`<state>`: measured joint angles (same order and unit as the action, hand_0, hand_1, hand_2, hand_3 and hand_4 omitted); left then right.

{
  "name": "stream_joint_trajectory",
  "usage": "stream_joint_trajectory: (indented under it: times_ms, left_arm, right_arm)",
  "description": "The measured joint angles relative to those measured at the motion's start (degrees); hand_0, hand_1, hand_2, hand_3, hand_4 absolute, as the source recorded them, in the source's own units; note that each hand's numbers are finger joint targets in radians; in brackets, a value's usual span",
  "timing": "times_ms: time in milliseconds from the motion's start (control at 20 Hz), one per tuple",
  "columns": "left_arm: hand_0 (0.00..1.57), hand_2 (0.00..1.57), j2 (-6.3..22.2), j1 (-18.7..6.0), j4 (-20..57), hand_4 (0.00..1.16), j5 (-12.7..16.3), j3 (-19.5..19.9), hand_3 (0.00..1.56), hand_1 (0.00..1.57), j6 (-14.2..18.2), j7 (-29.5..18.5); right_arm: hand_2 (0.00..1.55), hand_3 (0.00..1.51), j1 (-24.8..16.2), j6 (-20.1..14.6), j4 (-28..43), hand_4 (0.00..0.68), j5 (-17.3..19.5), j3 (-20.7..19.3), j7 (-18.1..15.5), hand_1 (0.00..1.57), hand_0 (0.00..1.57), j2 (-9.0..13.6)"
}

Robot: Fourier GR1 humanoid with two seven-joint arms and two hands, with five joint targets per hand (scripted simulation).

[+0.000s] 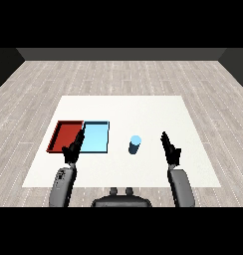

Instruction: Pick the blue can and put it in the blue box

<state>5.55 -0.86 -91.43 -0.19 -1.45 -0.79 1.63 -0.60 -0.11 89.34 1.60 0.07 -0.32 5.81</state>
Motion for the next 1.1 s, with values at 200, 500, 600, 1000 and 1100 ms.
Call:
stream_joint_trajectory:
  times_ms: [200, 500, 600, 1000, 1100]
  left_arm:
    - [0.00, 0.00, -0.12, -0.29, 0.06, 0.00, -0.03, 1.36, 0.00, 0.00, -0.32, -0.24]
    - [0.00, 0.00, -1.50, -1.49, -3.99, 0.00, 2.86, 3.41, 0.00, 0.00, -1.28, -9.57]
    - [0.00, 0.00, -2.10, -1.02, -3.66, 0.00, 3.45, 3.50, 0.00, 0.00, -2.20, -14.29]
    - [0.00, 0.00, -1.45, -1.09, -1.95, 0.00, 5.70, 5.52, 0.00, 0.00, -5.49, -22.10]
    - [0.00, 0.00, -1.54, -1.11, -2.47, 0.00, 5.76, 5.52, 0.00, 0.00, -5.40, -21.73]
  right_arm:
    - [0.00, 0.00, 1.86, 0.19, -0.38, 0.000, 0.13, -0.79, 0.33, 0.00, 0.00, -0.39]
    - [0.00, 0.00, 5.50, 3.72, 1.14, 0.000, -5.36, -1.67, -4.36, 0.00, 0.00, -2.39]
    - [0.00, 0.00, 5.20, 5.63, 0.49, 0.000, -7.17, -2.29, -7.67, 0.00, 0.00, -2.51]
    - [0.00, 0.00, 5.69, 9.15, 0.38, 0.000, -10.50, -3.72, -10.45, 0.00, 0.00, -1.78]
    - [0.00, 0.00, 5.75, 8.72, -0.78, 0.000, -9.80, -3.04, -11.61, 0.00, 0.00, -2.67]
